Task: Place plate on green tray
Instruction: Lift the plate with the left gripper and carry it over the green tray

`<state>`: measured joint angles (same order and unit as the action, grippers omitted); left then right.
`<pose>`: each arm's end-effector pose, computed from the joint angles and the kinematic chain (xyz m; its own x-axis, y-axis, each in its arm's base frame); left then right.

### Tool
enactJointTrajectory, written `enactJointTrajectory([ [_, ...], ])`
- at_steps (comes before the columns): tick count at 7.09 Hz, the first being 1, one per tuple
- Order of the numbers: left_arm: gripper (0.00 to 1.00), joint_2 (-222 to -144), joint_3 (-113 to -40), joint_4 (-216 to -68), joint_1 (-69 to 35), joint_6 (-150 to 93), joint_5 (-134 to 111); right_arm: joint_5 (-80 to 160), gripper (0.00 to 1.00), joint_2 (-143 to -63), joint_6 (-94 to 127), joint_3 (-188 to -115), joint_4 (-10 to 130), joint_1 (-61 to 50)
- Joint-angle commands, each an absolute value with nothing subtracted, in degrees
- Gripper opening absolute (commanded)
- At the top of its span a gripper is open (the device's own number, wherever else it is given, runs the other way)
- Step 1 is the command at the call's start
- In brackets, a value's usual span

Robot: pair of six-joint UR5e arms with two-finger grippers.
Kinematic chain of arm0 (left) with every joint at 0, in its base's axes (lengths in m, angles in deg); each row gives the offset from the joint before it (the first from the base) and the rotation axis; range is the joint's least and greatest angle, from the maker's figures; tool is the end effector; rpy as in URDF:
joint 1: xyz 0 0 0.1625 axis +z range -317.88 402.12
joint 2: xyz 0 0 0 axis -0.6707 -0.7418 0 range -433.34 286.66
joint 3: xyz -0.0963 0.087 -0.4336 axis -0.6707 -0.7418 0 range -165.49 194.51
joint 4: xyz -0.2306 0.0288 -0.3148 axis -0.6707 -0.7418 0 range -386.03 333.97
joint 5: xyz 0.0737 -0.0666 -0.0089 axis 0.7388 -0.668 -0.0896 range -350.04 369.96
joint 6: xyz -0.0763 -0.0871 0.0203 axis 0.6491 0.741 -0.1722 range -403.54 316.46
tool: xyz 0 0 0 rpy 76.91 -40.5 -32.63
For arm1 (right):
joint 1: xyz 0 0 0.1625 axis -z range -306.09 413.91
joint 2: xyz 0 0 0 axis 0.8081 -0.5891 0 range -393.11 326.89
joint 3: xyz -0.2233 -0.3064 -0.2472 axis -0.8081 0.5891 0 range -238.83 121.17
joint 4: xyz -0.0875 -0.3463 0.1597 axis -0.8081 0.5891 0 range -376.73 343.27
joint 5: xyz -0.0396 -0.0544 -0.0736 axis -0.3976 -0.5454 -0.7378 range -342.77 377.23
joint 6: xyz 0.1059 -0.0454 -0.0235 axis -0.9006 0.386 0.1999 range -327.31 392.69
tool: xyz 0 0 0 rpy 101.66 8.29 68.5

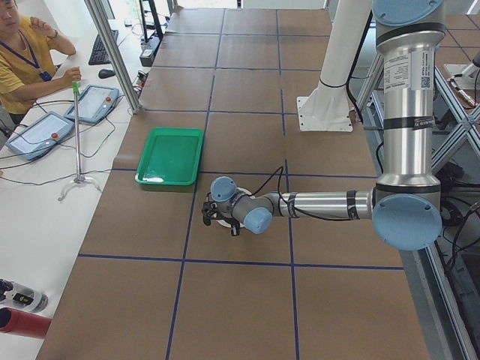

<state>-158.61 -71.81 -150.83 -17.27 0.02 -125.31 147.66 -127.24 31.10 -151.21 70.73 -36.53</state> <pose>0.1877 -0.4150 0.6972 0.6367 -0.0746 -0.7675 -0.0240 0.9929 -0.1164 0.0605 -0.4355 0.7133 0.7607 0.0245 0.6486 -0.0287 0.9996 -0.0041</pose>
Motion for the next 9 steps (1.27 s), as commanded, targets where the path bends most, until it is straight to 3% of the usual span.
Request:
enactJointTrajectory([
  [1, 0.00, -159.03, -77.65, -150.14, -18.60, 3.36, -126.79, 147.66, 1.00, -127.24, 31.11, -151.20, 70.72, -36.53],
  [3, 0.00, -167.25, -76.12, -149.87, -22.04, 16.07, -129.00, 147.66, 1.00, -127.24, 31.11, -151.20, 70.72, -36.53],
  [9, 0.00, -196.50, -47.87, -150.66, -23.36, 34.31, -128.82, 147.66, 1.00, -127.24, 31.11, -151.20, 70.72, -36.53],
])
